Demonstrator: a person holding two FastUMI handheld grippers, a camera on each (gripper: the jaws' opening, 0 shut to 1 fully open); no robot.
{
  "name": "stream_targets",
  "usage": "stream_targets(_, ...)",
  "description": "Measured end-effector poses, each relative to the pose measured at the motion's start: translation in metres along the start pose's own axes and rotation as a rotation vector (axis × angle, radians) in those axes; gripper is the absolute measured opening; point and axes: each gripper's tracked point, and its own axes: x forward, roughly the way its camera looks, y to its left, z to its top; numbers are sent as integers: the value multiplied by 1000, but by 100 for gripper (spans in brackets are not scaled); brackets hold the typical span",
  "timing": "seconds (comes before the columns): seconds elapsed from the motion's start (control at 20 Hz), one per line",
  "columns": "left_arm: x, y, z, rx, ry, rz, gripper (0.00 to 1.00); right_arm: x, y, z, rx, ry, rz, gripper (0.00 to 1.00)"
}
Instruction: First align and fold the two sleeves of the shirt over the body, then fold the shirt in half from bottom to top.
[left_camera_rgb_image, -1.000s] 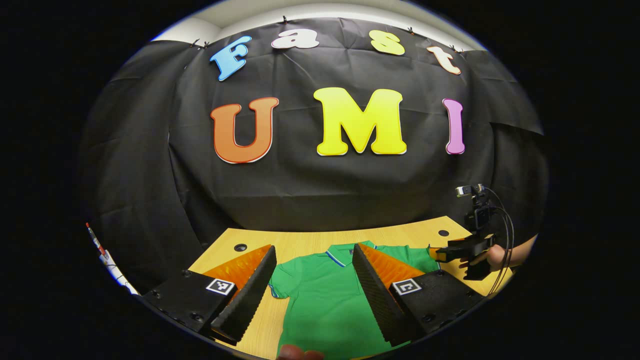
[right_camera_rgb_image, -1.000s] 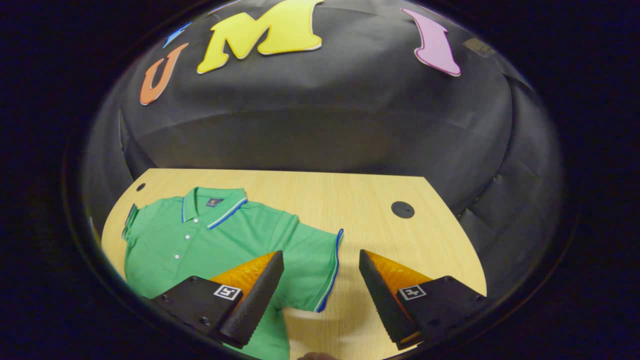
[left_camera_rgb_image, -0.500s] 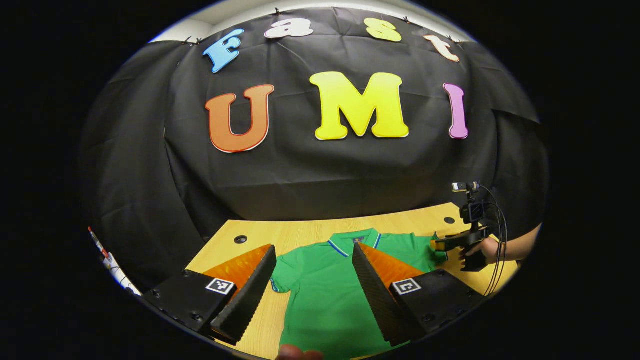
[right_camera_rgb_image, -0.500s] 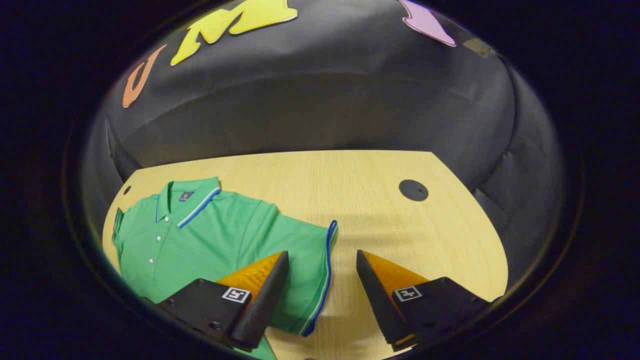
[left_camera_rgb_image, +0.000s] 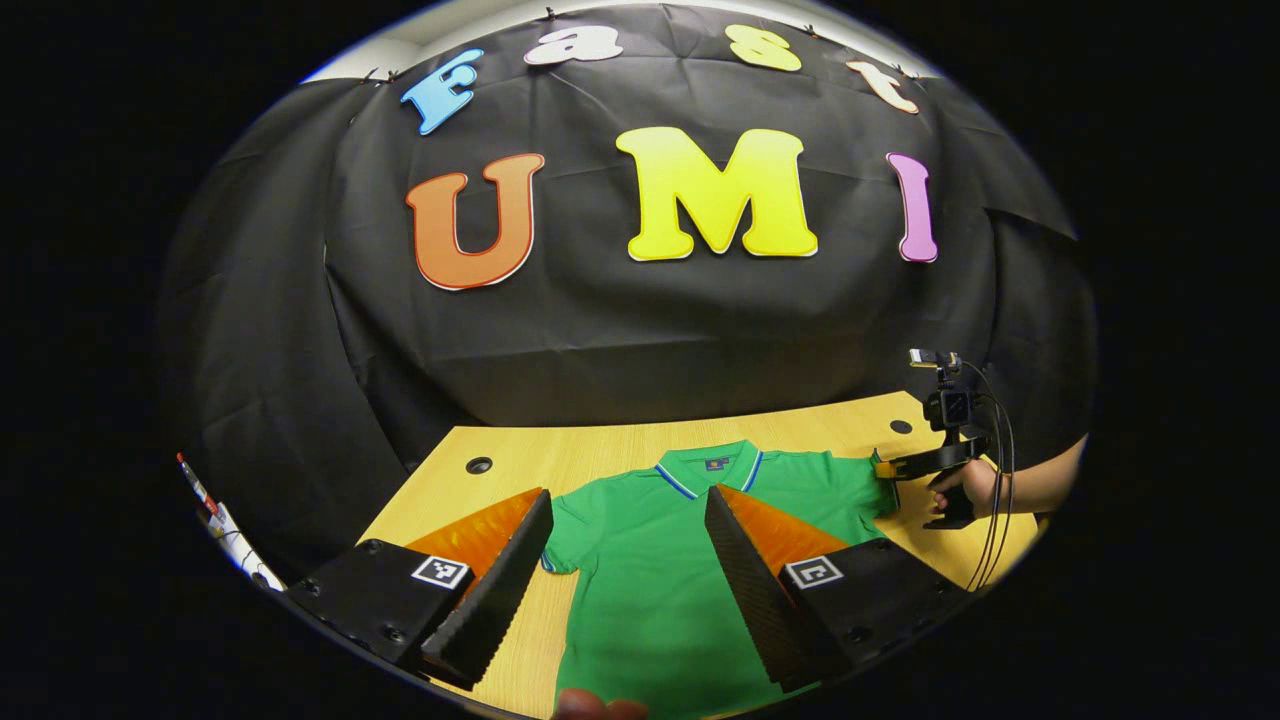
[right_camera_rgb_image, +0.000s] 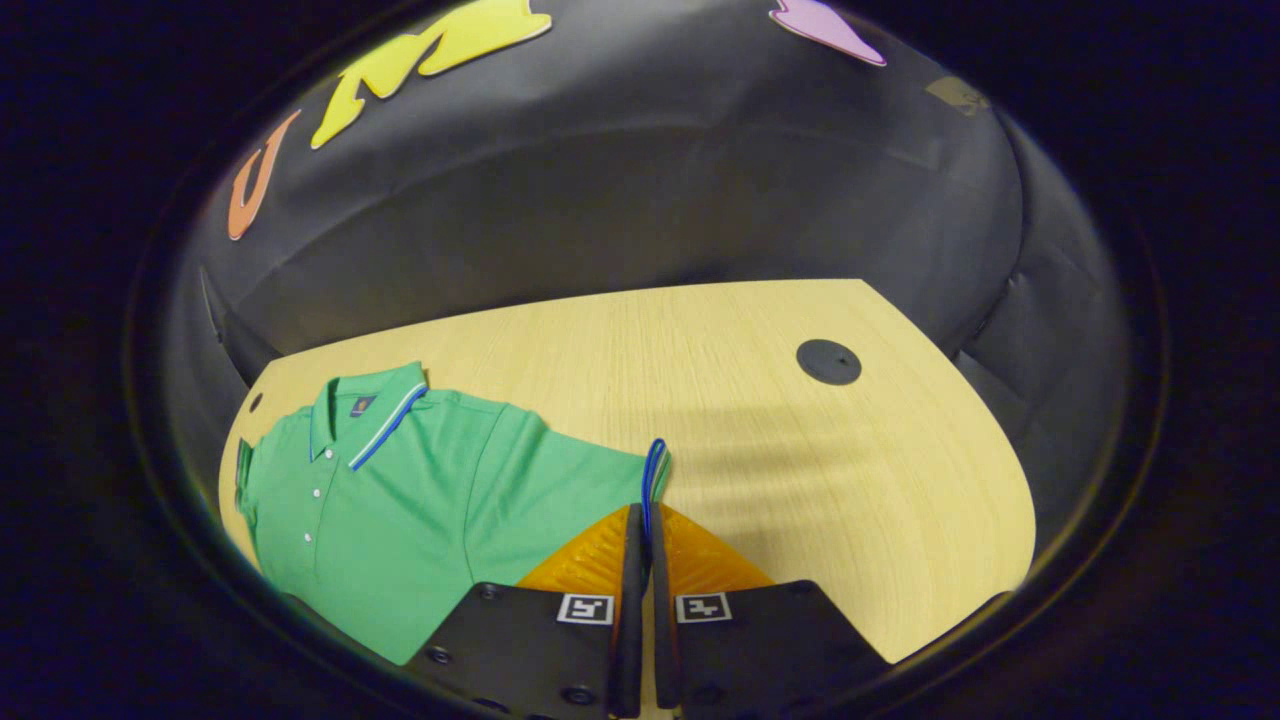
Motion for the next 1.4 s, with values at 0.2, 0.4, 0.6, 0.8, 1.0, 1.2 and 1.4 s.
stream_targets(0.2,-2,2,-1,-29,0,14,99,-18,8,17,-20,-37,2,5)
stream_targets(0.4,0,7,0,-61,-22,43,99,-39,22,35,-26,-59,3,8)
stream_targets(0.6,-3,14,-5,-110,-21,78,99,-50,55,39,-70,-44,26,8)
stream_targets(0.8,-6,27,-7,-130,-27,124,99,-55,98,41,-105,-41,50,8)
stream_targets(1.0,-8,39,-12,-152,-19,158,99,-47,143,35,-106,-12,84,8)
stream_targets(1.2,-12,47,-13,-164,-18,181,99,-30,177,20,-92,39,99,5)
stream_targets(1.4,-15,57,-17,-177,-13,199,99,-26,194,14,-66,54,96,5)
